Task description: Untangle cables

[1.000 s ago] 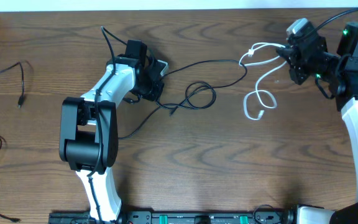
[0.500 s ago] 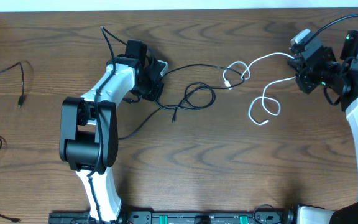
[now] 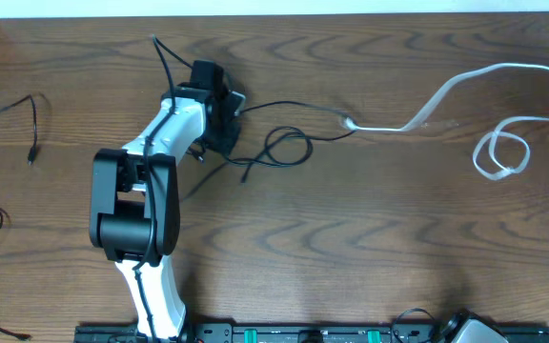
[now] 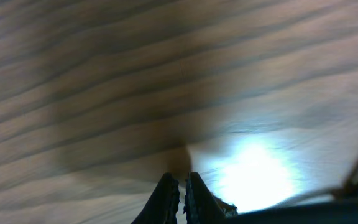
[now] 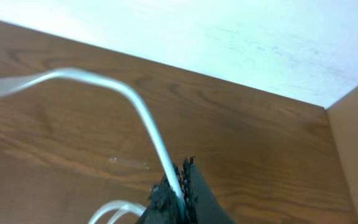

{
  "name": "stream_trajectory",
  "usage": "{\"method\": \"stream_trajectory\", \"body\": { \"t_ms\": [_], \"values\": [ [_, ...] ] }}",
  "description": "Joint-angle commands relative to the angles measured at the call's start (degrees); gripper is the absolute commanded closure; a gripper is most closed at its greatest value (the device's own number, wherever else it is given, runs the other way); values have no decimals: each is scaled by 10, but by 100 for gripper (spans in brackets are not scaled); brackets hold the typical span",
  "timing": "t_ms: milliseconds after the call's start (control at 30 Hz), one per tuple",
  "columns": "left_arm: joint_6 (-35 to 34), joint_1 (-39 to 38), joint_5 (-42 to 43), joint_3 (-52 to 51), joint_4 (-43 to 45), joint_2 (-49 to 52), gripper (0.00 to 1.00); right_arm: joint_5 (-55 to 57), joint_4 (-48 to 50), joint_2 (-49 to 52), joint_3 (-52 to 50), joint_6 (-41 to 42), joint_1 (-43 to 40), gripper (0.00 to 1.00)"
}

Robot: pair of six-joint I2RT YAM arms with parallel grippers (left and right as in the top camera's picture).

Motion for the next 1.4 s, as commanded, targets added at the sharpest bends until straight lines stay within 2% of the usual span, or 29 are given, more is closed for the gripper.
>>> {"method": "stream_trajectory", "body": {
  "t_ms": [0,200,333,500,667,767,800,900,1100,1367],
  "values": [
    [-45,40,-89,-3,1,-2,92,-44,-2,0,2,27,-33,99],
    [-121,116,-71,-3,0,-2,92,-44,-2,1,2,26,-40,99],
    [-79,127,-8,-3,-3,-2,93,-37,3,16,2,26,-40,99],
    [-67,111,-8,-3,3,-2,93,-26,2,66,2,33,-40,99],
    [-66,97,-9,-3,3,-2,93,-78,2,92,2,39,-34,99],
    [-89,101,-48,-3,3,-2,92,-78,3,95,2,39,-20,99],
    [-119,110,-89,-3,4,-2,93,-78,3,95,2,39,-13,99],
    [-161,137,-138,-3,3,-2,93,-78,4,95,2,39,1,99],
    [-228,223,-140,-3,-9,-2,93,-77,7,95,2,39,28,99],
    [-232,297,-138,-3,-38,-3,92,-75,24,95,2,39,65,99]
  ]
}}
